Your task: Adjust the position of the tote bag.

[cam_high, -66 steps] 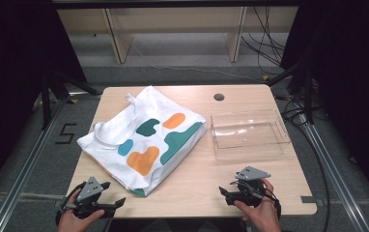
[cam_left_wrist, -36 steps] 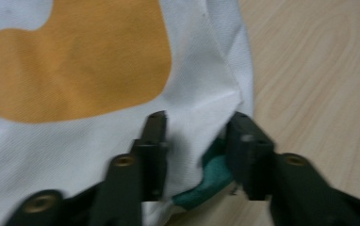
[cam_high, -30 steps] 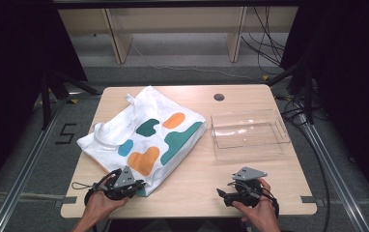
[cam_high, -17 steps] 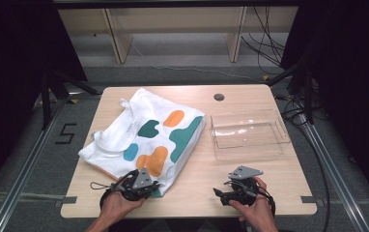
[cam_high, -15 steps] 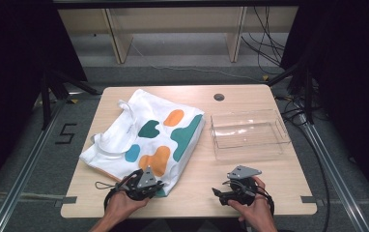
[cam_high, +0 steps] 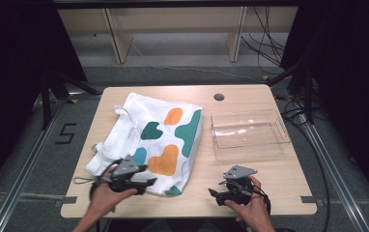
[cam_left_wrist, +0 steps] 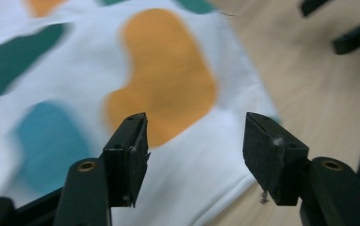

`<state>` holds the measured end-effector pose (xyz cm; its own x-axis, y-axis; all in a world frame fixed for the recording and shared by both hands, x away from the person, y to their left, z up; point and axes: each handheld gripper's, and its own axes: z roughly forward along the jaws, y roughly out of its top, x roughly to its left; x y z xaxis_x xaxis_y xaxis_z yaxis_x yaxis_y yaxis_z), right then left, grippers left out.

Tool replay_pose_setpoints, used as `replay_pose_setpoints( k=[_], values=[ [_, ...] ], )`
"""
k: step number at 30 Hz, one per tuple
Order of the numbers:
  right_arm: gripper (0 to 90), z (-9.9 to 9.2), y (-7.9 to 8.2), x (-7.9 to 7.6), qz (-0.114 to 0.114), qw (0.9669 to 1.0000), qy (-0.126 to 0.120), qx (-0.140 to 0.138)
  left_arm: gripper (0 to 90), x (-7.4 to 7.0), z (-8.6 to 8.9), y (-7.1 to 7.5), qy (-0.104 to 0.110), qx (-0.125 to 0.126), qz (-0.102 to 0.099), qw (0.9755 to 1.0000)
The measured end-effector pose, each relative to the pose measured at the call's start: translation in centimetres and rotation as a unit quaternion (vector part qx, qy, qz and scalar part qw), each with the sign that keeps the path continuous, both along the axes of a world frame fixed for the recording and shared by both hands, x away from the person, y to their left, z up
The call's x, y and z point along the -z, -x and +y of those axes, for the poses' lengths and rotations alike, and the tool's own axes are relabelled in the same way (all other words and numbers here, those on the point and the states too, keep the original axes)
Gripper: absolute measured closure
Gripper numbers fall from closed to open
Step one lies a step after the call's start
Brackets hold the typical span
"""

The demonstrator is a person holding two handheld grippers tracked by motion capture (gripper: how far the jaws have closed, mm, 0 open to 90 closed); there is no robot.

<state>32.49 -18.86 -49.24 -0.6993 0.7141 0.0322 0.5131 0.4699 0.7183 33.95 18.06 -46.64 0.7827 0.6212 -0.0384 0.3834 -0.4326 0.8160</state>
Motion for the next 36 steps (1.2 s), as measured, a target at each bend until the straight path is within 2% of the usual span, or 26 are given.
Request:
replay_pose_setpoints(
  k=[1, 2, 3, 4, 5, 6, 7, 8, 9, 10, 12, 13, 17, 18, 19, 21, 22, 23, 24, 26, 27, 29, 32, 34, 35, 36],
  values=[
    [22.0, 0.0, 0.0, 0.0, 0.0, 1.0, 0.0, 0.0, 40.3, -0.2, 1.2, 0.0, 0.005, -0.019, 0.001, 0.9998],
    [22.0, 0.1, 0.1, -0.1, 0.004, 1.0, -0.003, 0.003, 40.0, -0.6, 3.4, -0.2, -0.012, -0.047, -0.006, 0.9988],
    [22.0, 0.1, 0.1, -0.1, 0.0, 1.0, -0.003, 0.0, 39.2, -0.7, 5.3, -0.4, -0.026, -0.082, -0.011, 0.9962],
    [22.0, 0.4, 0.3, -0.1, -0.003, 0.9999, -0.012, 0.0, 39.6, -0.7, 6.9, -0.6, -0.026, -0.119, -0.008, 0.9925],
    [22.0, 0.4, 0.3, -0.1, -0.003, 0.9999, -0.012, 0.0, 39.6, -0.7, 8.1, -0.7, -0.026, -0.142, -0.001, 0.9895],
    [22.0, 0.7, 0.3, -0.2, 0.005, 0.9998, -0.013, -0.014, 40.0, -0.6, 9.9, -1.0, -0.023, -0.173, 0.002, 0.9847],
    [22.0, 0.7, 0.3, -0.2, 0.005, 0.9998, -0.013, -0.014, 40.0, -0.5, 11.3, -1.2, -0.034, -0.194, 0.005, 0.9803],
    [22.0, 1.1, 0.3, -0.2, 0.002, 0.9998, -0.012, -0.019, 39.4, -0.4, 12.5, -1.5, -0.057, -0.213, 0.01, 0.9754],
    [22.0, 1.1, 0.3, -0.2, 0.002, 0.9998, -0.012, -0.019, 39.4, 0.0, 13.6, -1.8, -0.059, -0.225, 0.018, 0.9724],
    [22.1, 1.5, 0.3, -0.1, 0.002, 0.9995, -0.019, -0.023, 37.8, 0.2, 14.6, -2.1, -0.062, -0.234, 0.029, 0.9698],
    [22.2, 1.7, 0.4, -0.2, 0.009, 0.9995, -0.016, -0.024, 35.1, 0.8, 15.4, -2.4, -0.056, -0.254, 0.045, 0.9647],
    [22.6, 1.9, 0.4, -0.1, 0.005, 0.9995, -0.019, -0.024, 33.6, 1.0, 15.7, -2.6, -0.066, -0.254, 0.051, 0.9637],
    [23.0, 2.4, 0.4, -0.2, 0.014, 0.9993, -0.021, -0.03, 35.5, 2.1, 16.3, -3.0, -0.023, -0.252, 0.087, 0.9636],
    [23.1, 2.5, 0.3, -0.1, 0.006, 0.9992, -0.025, -0.032, 37.4, 2.3, 16.4, -3.1, -0.015, -0.247, 0.092, 0.9646],
    [23.2, 2.5, 0.4, -0.1, 0.01, 0.9992, -0.024, -0.031, 40.8, 2.3, 16.6, -3.2, -0.026, -0.233, 0.104, 0.9666],
    [23.2, 2.5, 0.4, -0.1, 0.011, 0.9993, -0.021, -0.029, 44.7, 2.5, 16.7, -3.3, -0.026, -0.233, 0.109, 0.9659],
    [23.4, 2.6, 0.4, -0.1, 0.016, 0.9992, -0.018, -0.031, 51.8, 2.6, 16.9, -3.4, -0.026, -0.224, 0.112, 0.9677],
    [23.4, 2.6, 0.4, -0.1, 0.016, 0.9992, -0.018, -0.031, 51.8, 2.7, 17.0, -3.4, -0.024, -0.222, 0.115, 0.9678],
    [23.5, 2.6, 0.4, -0.1, 0.016, 0.9991, -0.02, -0.034, 53.9, 2.9, 17.0, -3.4, -0.024, -0.223, 0.116, 0.9676],
    [23.7, 2.7, 0.2, 0.0, 0.014, 0.999, -0.022, -0.037, 63.3, 3.1, 17.2, -3.4, -0.032, -0.215, 0.119, 0.9688],
    [24.0, 2.9, 0.4, -0.1, 0.023, 0.9991, -0.022, -0.028, 67.5, 3.1, 17.2, -3.4, -0.038, -0.213, 0.118, 0.9691],
    [24.9, 3.0, 0.2, 0.0, 0.016, 0.9989, -0.023, -0.038, 77.5, 2.9, 17.0, -3.1, -0.043, -0.209, 0.109, 0.9709],
    [26.9, 3.4, -0.1, -0.2, 0.008, 0.9987, -0.029, -0.041, 82.5, 2.9, 16.4, -2.5, -0.062, -0.191, 0.104, 0.9742],
    [32.7, 4.0, -0.5, -0.4, 0.013, 0.9972, -0.053, -0.051, 83.8, 2.8, 16.1, -2.0, -0.067, -0.182, 0.101, 0.9758],
    [32.7, 4.0, -0.5, -0.4, 0.013, 0.9972, -0.053, -0.051, 83.8, 2.7, 16.0, -1.6, -0.07, -0.172, 0.108, 0.9766],
    [33.7, 4.3, -0.6, -0.4, 0.011, 0.9967, -0.062, -0.05, 83.8, 2.7, 15.9, -1.2, -0.072, -0.171, 0.102, 0.9773]
  ],
)
